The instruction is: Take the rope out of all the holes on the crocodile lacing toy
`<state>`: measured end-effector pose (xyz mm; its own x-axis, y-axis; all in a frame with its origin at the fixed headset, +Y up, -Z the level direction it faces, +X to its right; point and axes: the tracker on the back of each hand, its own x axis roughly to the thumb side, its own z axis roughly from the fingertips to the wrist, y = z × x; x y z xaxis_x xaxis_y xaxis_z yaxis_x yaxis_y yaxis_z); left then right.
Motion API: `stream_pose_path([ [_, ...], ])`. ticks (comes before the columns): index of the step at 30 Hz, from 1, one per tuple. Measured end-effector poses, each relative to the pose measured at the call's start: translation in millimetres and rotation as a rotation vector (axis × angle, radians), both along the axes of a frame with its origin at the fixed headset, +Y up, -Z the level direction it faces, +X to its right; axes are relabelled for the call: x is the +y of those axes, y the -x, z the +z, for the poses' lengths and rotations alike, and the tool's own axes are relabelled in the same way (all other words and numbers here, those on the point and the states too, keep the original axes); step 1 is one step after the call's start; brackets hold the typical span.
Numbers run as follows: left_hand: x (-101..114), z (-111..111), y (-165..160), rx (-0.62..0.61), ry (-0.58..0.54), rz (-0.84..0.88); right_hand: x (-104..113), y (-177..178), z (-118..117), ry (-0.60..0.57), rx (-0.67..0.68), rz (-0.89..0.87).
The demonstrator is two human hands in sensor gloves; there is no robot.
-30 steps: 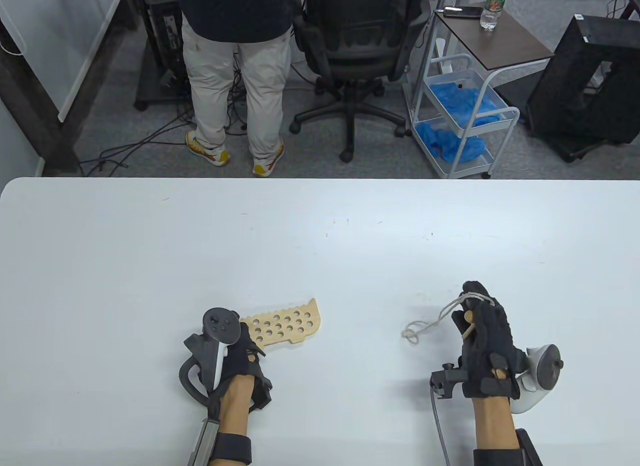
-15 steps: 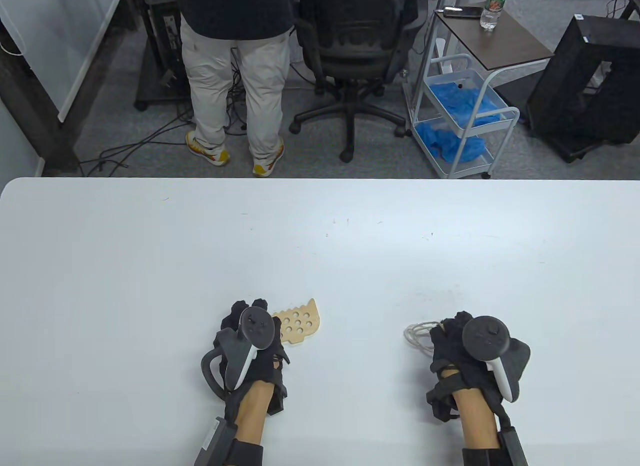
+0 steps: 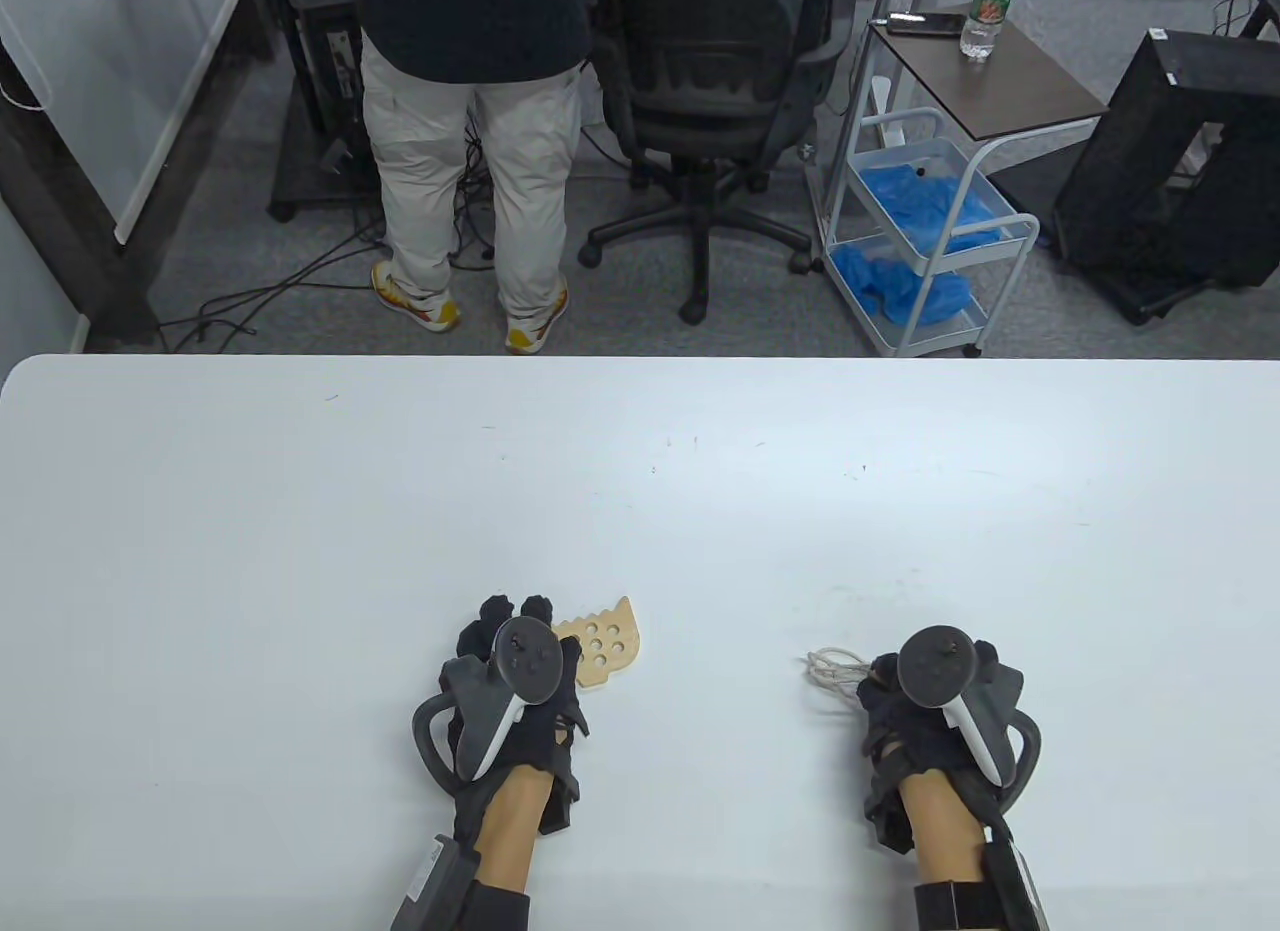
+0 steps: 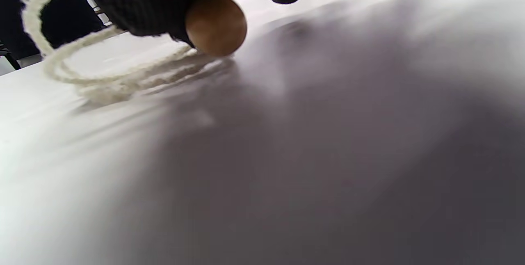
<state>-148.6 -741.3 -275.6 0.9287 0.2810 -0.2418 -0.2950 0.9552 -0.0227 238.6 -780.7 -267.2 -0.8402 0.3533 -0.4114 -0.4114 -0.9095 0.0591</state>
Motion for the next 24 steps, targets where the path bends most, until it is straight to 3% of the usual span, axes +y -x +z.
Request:
stream_pose_path([
  [12,4.5,1.1,-2.5,-0.024,-0.044,0.000,-9.3,-5.7,-2.4,0.004,-0.033,-0.050],
  [19,25.0,11.8,-21.0,-0.112,-0.163,-0.026,15.7,14.8,0.5,-0.147,0.029,-0.033],
  [24,38.7,23.3,-42.6,-0.198,-0.229,-0.063,31.8,41.1,7.0,-0.226,0.169,-0.005],
])
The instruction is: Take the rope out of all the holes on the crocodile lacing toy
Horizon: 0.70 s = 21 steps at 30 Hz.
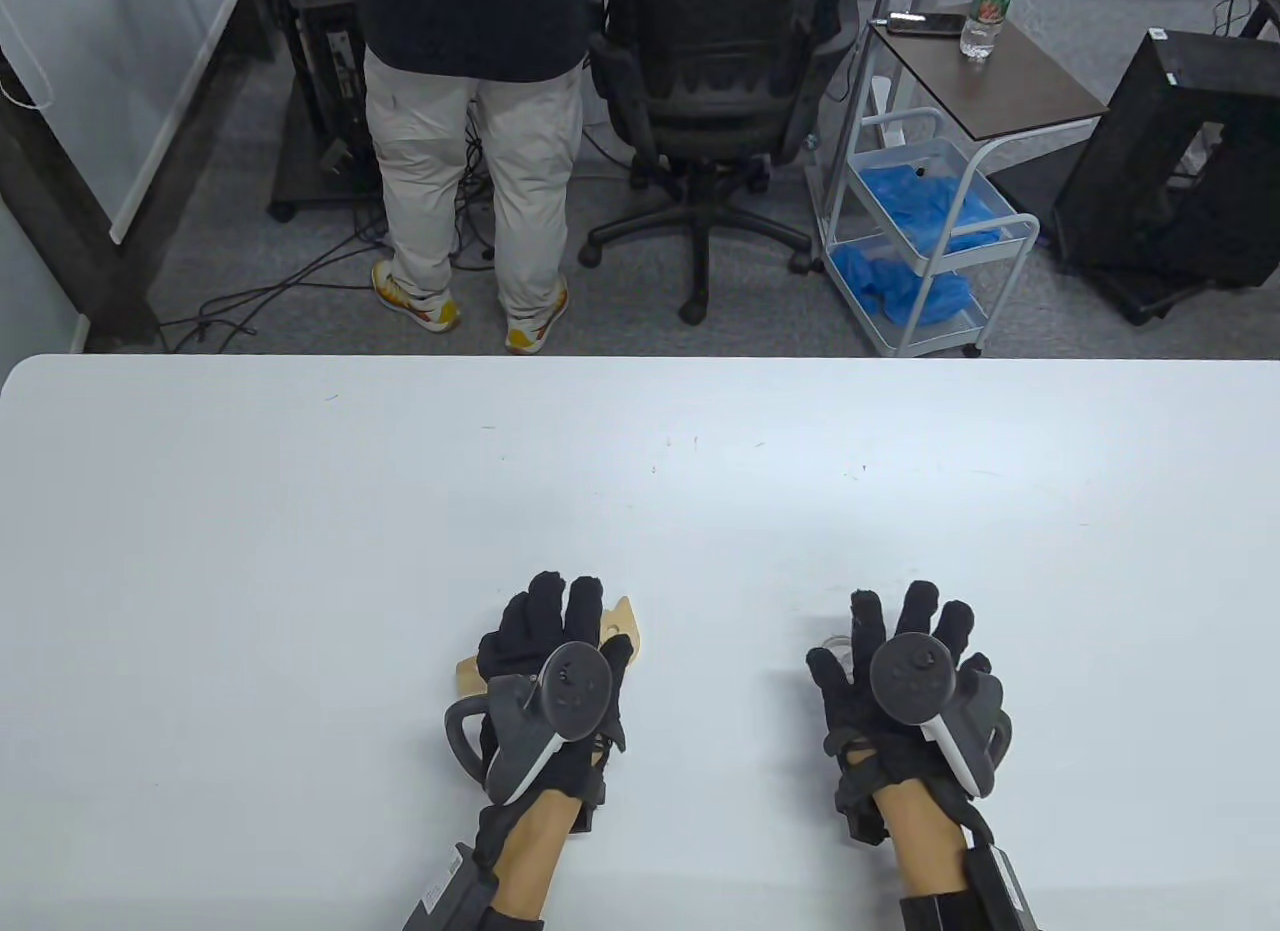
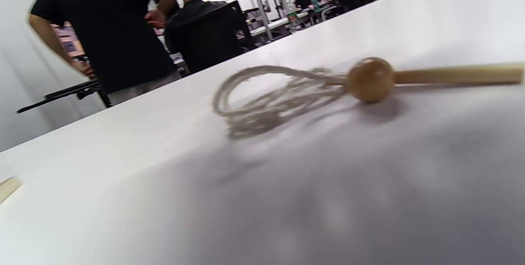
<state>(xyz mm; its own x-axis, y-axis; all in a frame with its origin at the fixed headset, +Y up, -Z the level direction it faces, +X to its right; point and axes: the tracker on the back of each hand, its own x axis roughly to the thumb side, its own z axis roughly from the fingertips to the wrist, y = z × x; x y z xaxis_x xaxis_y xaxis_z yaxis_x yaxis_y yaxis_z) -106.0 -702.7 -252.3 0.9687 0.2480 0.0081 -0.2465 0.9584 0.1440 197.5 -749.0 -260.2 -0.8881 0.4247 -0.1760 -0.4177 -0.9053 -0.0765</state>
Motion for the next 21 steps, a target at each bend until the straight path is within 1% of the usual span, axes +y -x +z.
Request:
stream_pose_path([
  [3,2.1,4.8,-11.0,-0.045,-0.002,-0.026,8.4,15.9,4.6,-0.041,0.062,0.067],
  [5,0.5,5.8,-15.7,-0.064,0.011,-0.028,11.4,25.7,6.8,-0.072,0.089,0.079],
  [8,-4.3,4.8,-18.3,-0.082,0.049,-0.043,11.8,34.5,7.7,-0.074,0.113,0.095],
  [13,-16.7,-1.1,-13.7,-0.094,0.182,-0.042,2.5,45.9,6.8,0.007,0.170,0.133],
  [18,-31.9,-7.7,-12.1,-0.126,0.356,-0.061,-10.5,51.9,2.9,0.104,0.209,0.134],
  [21,-33.2,-8.1,-11.7,-0.124,0.358,-0.057,-13.5,53.5,1.8,0.123,0.211,0.129],
])
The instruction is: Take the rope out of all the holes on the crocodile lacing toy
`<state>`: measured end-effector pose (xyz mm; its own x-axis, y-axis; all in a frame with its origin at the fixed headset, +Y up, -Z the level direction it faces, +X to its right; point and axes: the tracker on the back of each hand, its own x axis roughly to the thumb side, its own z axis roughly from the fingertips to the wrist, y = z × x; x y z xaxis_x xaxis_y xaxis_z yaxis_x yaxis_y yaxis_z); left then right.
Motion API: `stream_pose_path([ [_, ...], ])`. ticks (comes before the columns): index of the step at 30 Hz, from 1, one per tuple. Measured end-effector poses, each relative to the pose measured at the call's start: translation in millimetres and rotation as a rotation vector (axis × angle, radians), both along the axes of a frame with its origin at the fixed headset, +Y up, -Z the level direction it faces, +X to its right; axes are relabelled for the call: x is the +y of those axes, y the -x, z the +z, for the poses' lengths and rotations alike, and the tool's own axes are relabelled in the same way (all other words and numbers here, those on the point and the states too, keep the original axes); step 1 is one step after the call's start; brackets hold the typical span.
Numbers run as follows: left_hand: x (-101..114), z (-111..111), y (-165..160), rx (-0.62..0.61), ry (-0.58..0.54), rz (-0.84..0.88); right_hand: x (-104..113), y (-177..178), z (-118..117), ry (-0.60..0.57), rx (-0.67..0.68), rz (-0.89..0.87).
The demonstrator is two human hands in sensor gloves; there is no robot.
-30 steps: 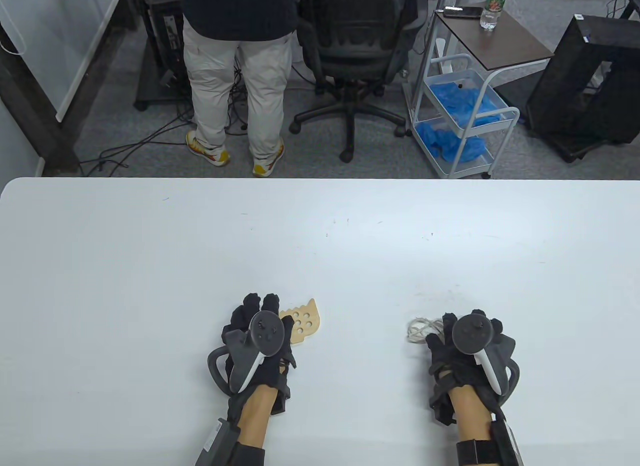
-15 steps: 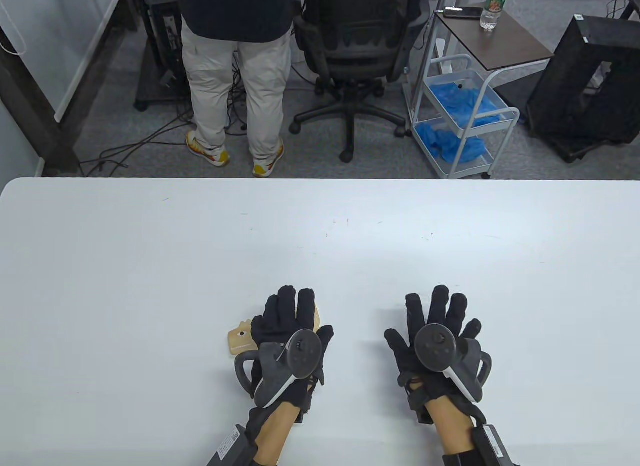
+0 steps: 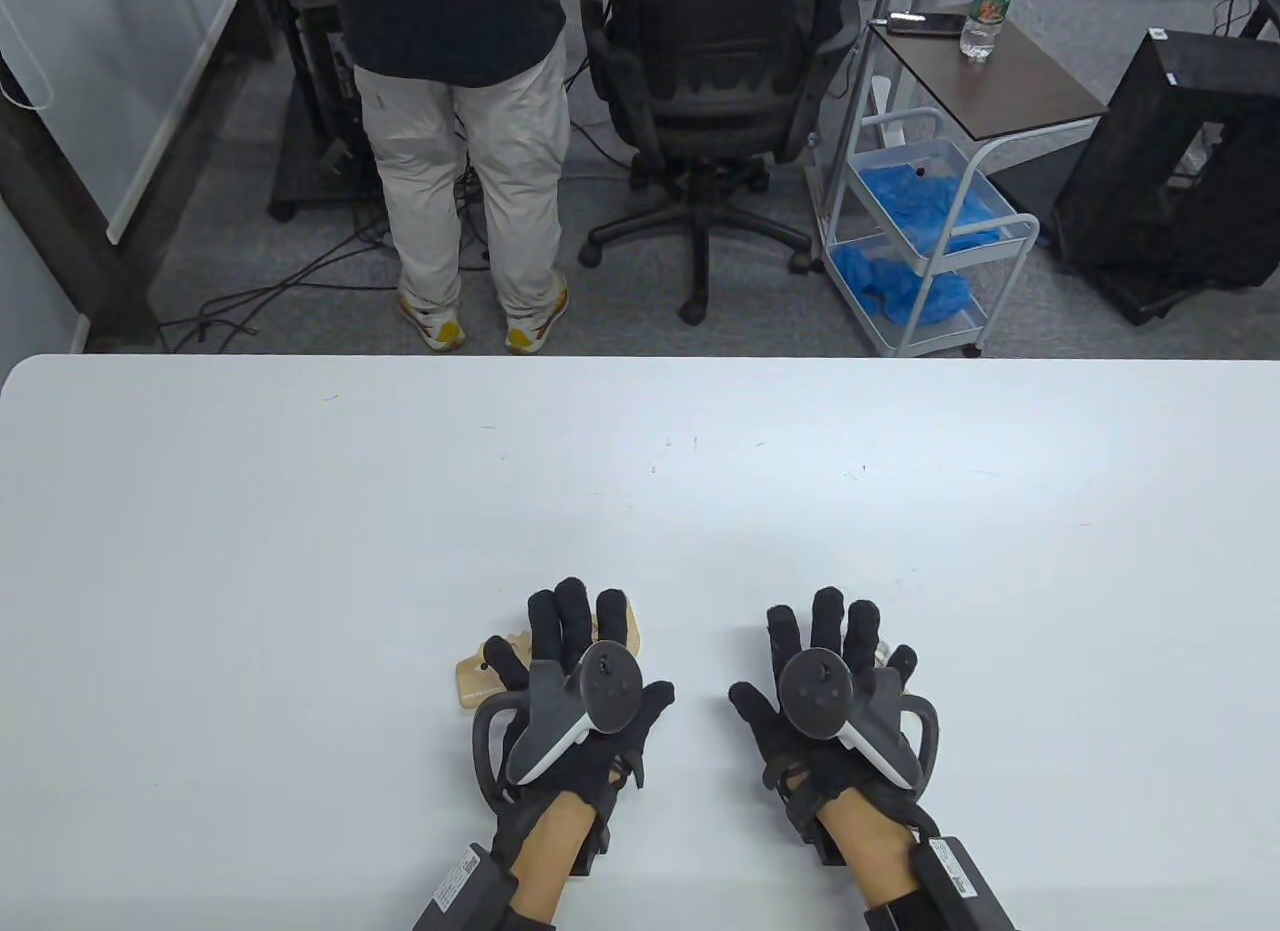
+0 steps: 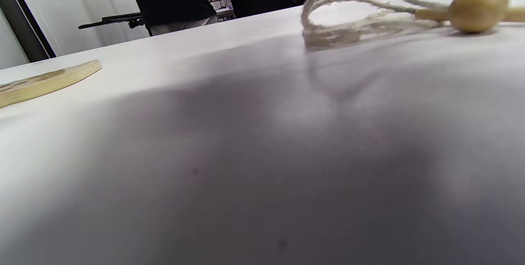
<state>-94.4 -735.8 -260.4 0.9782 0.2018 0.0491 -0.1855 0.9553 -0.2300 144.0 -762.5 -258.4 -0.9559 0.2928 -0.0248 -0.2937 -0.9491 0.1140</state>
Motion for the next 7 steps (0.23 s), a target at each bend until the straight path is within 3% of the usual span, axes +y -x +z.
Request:
stream_pose_path([
  [7,0.9,0.4,1.2,0.007,-0.024,0.030,0.6,0.8,-0.8,-0.021,-0.013,-0.080],
])
